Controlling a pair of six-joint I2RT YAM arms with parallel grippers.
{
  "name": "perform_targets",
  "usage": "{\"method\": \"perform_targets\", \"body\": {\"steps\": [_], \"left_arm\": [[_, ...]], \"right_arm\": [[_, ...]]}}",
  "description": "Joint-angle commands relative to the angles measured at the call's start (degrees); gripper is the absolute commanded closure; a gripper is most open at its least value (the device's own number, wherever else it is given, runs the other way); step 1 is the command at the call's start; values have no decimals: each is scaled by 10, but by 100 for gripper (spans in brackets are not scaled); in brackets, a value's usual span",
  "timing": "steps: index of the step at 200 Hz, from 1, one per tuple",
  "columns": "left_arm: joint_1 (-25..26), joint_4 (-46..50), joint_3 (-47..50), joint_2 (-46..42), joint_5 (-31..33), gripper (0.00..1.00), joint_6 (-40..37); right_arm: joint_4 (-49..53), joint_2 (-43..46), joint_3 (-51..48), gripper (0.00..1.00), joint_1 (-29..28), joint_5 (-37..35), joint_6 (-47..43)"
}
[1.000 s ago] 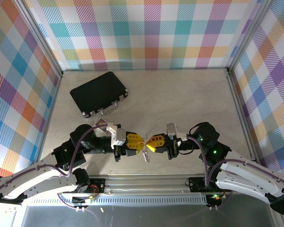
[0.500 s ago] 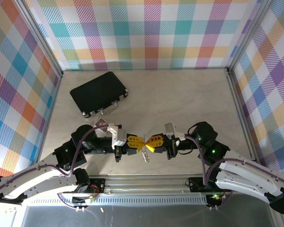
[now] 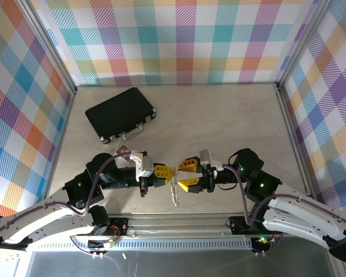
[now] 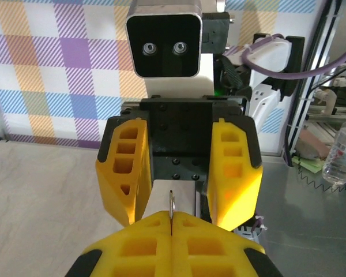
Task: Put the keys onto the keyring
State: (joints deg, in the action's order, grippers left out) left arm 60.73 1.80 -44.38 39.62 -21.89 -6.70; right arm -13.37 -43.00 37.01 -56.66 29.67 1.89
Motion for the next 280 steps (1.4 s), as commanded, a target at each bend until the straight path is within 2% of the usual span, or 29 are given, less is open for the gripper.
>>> {"method": "perform_targets", "body": {"steps": [1,10,44,73,110,136,188,222,280], "left_arm": [[4,1,9,-22,35,100,-5],[4,5,12,-25,45,100,-5],[4,22,23,-34,84,100,-5],[4,44,29,-46,137,100,0],[4,102,38,-83,190,100,6],[4,119,58,-122,215,100,29],[4,114,91,-164,230,100,63],[4,112,107,-188,249,100,68],[4,102,127,-213,250,100,73]], "right_arm": [[104,33,34,42,-2,-53,-9],[137,41,44,36,-3,-81,-11],[260,22,91,23,3,-184,0],[311,-48,124,22,41,-207,50],[272,-137,108,29,132,-124,149],[284,-228,120,31,143,-124,159],[283,-401,157,40,142,-120,192],[247,-491,162,45,98,-132,238],[226,-556,171,51,65,-200,261]]}}
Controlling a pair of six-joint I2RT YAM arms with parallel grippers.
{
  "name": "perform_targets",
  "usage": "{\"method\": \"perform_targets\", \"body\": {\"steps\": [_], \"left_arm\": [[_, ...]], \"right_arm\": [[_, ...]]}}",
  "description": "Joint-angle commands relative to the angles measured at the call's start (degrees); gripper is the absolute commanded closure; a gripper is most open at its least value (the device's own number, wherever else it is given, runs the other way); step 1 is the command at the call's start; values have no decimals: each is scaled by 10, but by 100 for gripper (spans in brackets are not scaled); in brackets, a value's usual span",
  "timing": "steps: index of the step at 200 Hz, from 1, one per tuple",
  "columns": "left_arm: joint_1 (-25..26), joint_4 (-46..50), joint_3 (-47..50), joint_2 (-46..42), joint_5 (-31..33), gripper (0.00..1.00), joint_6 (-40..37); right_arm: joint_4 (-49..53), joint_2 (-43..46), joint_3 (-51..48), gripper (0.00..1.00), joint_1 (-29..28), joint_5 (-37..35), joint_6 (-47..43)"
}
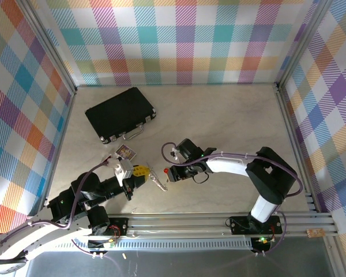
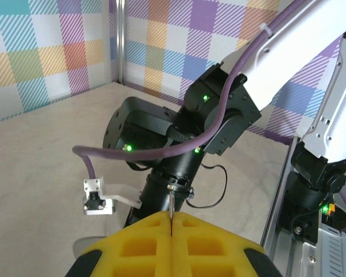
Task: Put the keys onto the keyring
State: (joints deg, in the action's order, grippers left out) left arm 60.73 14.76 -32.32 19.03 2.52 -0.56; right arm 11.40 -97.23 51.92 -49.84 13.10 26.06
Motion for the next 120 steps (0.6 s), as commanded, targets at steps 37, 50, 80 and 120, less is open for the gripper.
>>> {"method": "perform_targets", "body": {"steps": [37,50,80,120], "left_arm": [[5,-45,15,1,-7,100,12],[4,-54,20,4,-13,100,13],[4,-62,27,2,-18,100,18],[5,-69,30,-1,-23,100,17]], "right_arm": [[-27,-38,38,57,-7,-49,21],[-25,-45,47,58,-8,-56,21],[-14,-69,67,64,-9,-60,16],[-4,-77,71,72,-12,-67,12]]}}
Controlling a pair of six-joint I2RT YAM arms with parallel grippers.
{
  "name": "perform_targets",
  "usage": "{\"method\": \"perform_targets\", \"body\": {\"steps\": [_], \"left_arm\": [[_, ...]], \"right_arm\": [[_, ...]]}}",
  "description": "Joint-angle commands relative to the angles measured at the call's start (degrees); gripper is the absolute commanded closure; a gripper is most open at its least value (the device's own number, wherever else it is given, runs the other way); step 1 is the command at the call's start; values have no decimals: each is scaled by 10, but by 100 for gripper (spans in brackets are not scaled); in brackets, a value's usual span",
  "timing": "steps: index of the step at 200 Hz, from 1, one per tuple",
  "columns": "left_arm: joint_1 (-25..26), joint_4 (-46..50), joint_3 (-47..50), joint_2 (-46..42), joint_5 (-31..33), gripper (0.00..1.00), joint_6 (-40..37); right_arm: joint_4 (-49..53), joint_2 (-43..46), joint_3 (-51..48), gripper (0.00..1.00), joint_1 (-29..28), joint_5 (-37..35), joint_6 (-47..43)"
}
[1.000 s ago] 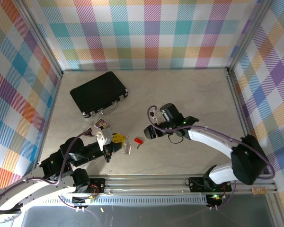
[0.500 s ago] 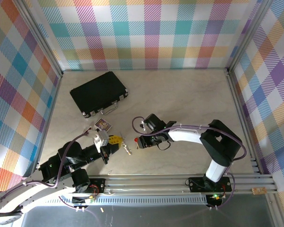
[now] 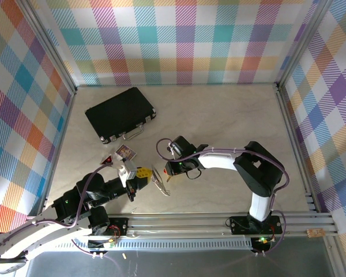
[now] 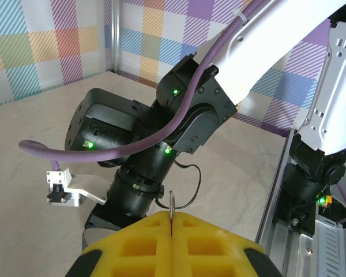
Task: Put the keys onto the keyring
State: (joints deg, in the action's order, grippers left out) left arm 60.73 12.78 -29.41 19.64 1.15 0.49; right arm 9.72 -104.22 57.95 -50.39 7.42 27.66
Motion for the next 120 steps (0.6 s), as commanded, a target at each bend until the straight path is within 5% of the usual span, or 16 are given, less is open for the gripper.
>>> {"method": "perform_targets", "body": {"steps": [1,120], "left_arm": [[5,-49,1,-7,-10,100,7],[4,-50,4,-11,-11,100,8]], "right_arm": [[13,-7,11,73,-7,-10,-5],[54,45,-13,90,-8,-26,-24]]}}
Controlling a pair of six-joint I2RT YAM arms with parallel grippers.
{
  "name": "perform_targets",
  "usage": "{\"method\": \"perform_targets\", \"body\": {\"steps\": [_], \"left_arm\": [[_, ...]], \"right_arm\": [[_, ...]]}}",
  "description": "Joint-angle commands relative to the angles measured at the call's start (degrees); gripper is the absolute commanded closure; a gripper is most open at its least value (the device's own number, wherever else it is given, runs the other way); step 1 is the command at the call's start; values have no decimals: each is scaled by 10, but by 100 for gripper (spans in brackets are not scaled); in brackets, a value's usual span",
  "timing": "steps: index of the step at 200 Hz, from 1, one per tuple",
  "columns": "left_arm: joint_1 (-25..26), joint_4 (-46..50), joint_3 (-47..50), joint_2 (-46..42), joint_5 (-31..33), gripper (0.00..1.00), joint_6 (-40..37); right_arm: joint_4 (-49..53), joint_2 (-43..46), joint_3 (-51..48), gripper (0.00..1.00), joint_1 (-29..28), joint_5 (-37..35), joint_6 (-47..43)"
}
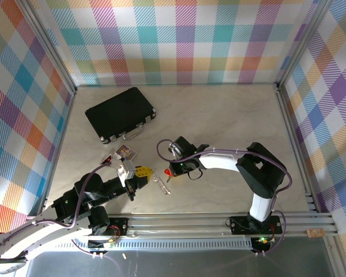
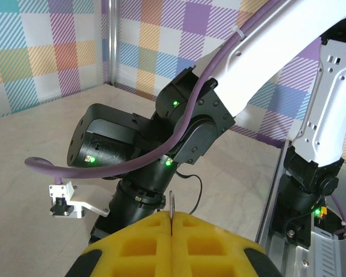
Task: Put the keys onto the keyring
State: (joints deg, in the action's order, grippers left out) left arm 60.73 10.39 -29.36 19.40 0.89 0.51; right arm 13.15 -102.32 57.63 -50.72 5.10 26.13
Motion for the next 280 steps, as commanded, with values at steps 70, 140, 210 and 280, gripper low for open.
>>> {"method": "perform_targets", "body": {"steps": [70,140,210,280], "left_arm": [[4,-30,6,-8,-11,100,8],[4,-44,9,6,-23,100,6],[4,-46,8,19,-43,100,1],[5,-54,14,15,-57,100,7]], "right_arm": [[73,82,-37,99,-4,-35,-36],[89,172,-143,96,20,-67,-16],[128,203,-168,73,22,-52,24],[301,225,-53,50,78,14,-62]]}}
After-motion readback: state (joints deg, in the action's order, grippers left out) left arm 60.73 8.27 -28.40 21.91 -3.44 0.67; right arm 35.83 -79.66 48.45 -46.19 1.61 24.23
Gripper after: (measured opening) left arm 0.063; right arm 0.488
